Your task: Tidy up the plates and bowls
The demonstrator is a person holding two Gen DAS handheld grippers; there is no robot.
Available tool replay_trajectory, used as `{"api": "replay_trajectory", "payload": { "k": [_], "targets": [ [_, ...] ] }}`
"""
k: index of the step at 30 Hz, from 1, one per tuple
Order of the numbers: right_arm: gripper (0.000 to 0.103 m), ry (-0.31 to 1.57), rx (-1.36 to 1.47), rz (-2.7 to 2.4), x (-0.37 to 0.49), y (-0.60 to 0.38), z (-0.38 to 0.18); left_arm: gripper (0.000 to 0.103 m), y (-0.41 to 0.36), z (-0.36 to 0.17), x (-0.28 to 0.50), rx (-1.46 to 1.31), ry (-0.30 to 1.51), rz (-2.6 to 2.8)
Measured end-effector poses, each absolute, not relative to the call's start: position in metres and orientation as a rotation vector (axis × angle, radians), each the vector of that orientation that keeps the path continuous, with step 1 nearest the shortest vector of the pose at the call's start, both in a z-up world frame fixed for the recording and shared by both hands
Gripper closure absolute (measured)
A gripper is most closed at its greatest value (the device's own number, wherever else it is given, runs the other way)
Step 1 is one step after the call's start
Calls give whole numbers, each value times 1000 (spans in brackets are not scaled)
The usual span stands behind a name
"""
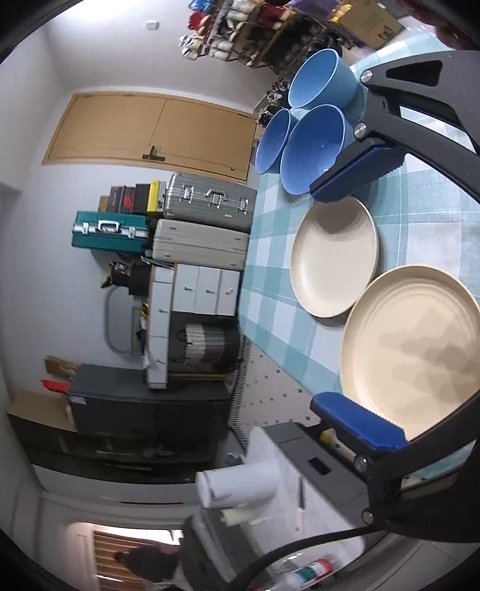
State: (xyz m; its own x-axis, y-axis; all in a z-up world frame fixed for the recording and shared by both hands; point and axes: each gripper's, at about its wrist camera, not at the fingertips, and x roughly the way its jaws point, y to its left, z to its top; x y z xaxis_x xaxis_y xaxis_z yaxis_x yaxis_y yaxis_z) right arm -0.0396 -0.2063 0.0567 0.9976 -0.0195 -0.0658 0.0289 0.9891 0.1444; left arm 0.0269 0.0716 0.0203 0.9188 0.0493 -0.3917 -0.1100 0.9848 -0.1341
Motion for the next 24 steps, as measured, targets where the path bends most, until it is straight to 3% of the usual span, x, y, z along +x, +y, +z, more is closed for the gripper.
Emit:
{"api": "replay_trajectory", "payload": {
  "k": [7, 18, 20, 24],
  "targets": [
    [1, 131, 246, -77, -33, -213, 54, 0, 73, 19, 32, -179, 430, 92],
    [1, 498, 1, -175, 18, -189, 48, 0, 66, 22, 27, -176, 400, 162],
    [1, 493, -35, -176, 18, -185, 46, 0, 70, 21, 29, -197, 407, 184],
    [1, 293, -69, -176, -7, -179, 59, 0, 75, 22, 27, -209, 386, 157]
  ]
}}
